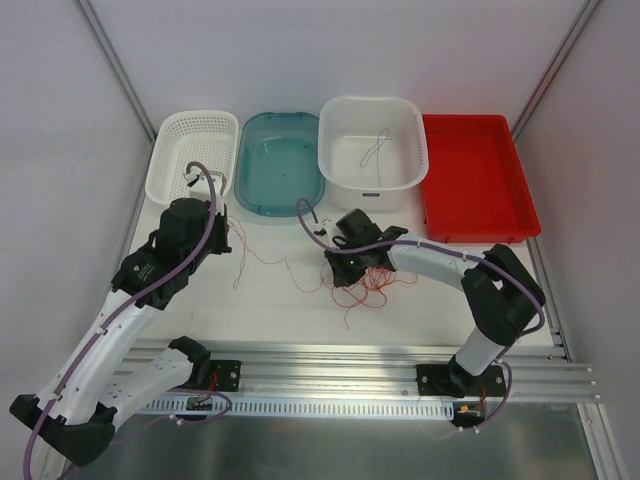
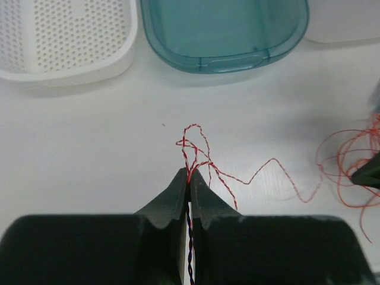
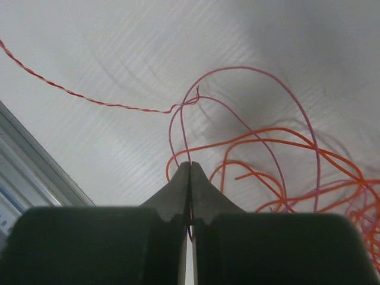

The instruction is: Untangle the cables

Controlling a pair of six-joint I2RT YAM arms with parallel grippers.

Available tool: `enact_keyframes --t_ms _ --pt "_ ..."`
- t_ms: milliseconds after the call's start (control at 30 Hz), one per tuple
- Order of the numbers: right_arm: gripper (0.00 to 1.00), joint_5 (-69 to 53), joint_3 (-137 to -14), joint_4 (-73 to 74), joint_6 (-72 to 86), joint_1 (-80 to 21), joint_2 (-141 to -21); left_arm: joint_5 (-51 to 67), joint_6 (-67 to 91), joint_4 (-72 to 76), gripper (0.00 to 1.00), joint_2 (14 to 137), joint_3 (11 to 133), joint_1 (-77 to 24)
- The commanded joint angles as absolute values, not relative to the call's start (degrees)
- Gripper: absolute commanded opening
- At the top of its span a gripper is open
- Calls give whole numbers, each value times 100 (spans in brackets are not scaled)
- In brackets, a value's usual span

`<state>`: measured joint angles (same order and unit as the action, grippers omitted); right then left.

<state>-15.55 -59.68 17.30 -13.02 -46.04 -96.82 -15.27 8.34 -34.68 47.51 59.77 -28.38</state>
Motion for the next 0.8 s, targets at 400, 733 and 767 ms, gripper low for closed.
enact_keyframes --t_ms 400,733,767 --pt "1 -2249 -4668 1486 393 -1752 -6769 -4201 1134 -3885 0 4659 5766 -1567" --pt "1 -1740 -4518 1960 914 -950 -6179 -3929 1011 -3920 0 4553 5915 -1125" --pt "1 -1827 -4518 1977 853 -941 -6187 -3842 1028 -3920 0 4544 5950 -1108"
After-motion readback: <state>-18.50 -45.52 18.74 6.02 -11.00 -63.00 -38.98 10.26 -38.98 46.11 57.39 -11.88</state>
